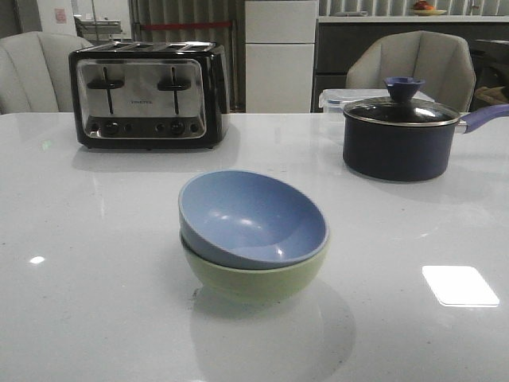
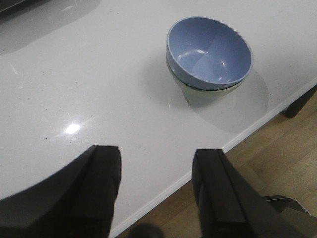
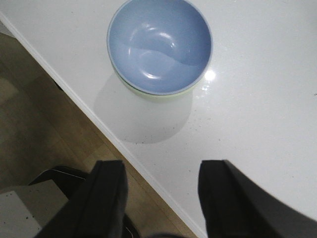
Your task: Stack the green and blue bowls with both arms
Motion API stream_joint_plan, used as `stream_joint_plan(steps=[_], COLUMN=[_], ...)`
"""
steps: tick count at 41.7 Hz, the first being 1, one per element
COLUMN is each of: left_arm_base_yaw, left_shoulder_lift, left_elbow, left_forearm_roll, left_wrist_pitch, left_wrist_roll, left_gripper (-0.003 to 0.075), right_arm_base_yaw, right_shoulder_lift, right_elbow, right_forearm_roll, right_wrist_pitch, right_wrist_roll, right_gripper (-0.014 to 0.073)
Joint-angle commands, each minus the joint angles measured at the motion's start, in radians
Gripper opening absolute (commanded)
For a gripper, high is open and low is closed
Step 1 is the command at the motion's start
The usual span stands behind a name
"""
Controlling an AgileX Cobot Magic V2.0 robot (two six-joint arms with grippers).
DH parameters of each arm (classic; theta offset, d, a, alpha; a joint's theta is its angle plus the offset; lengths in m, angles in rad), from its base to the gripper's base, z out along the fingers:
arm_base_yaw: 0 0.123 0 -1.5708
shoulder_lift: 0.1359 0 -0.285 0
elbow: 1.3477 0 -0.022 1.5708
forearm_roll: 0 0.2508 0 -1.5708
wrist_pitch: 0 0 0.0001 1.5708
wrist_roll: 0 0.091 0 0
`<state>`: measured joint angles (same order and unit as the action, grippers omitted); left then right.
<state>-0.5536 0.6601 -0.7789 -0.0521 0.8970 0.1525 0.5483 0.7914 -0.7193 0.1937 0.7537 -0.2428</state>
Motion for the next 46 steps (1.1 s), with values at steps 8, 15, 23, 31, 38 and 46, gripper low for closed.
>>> stream_joint_plan(steps=[8, 15, 23, 31, 38, 46], left_arm_base_yaw=[-0.007, -0.007, -0.007, -0.007, -0.007, -0.007], left_shoulder_lift=[-0.054, -0.054, -0.054, -0.054, -0.054, -0.054], left_elbow=[0.054, 0.054, 0.054, 0.054, 0.054, 0.054], left_forearm_roll=[-0.002, -0.002, -0.002, -0.002, -0.002, -0.004], left_wrist_pitch=[-0.116, -0.131, -0.149, -0.151, -0.151, -0.147], left_wrist_roll=[-0.011, -0.011, -0.011, -0.011, -0.011, -0.011], left_gripper=[0.039, 0.039, 0.0315, 0.0148, 0.0093, 0.0093], right_arm_base_yaw=[-0.026, -0.026, -0.026, -0.026, -0.026, -0.026], right_shoulder_lift=[-0.067, -0.093, -0.094, -0.094, -0.094, -0.094], right_elbow=[0.011, 0.086, 0.115, 0.118, 0.118, 0.118], right_forearm_roll=[-0.004, 0.019, 0.055, 0.056, 0.056, 0.056], right_wrist_pitch=[-0.06, -0.123, -0.158, -0.155, -0.155, -0.156], right_wrist_roll=[0.02, 0.02, 0.02, 0.02, 0.02, 0.02], right_gripper=[0.0449, 0.0449, 0.033, 0.0129, 0.0079, 0.0079])
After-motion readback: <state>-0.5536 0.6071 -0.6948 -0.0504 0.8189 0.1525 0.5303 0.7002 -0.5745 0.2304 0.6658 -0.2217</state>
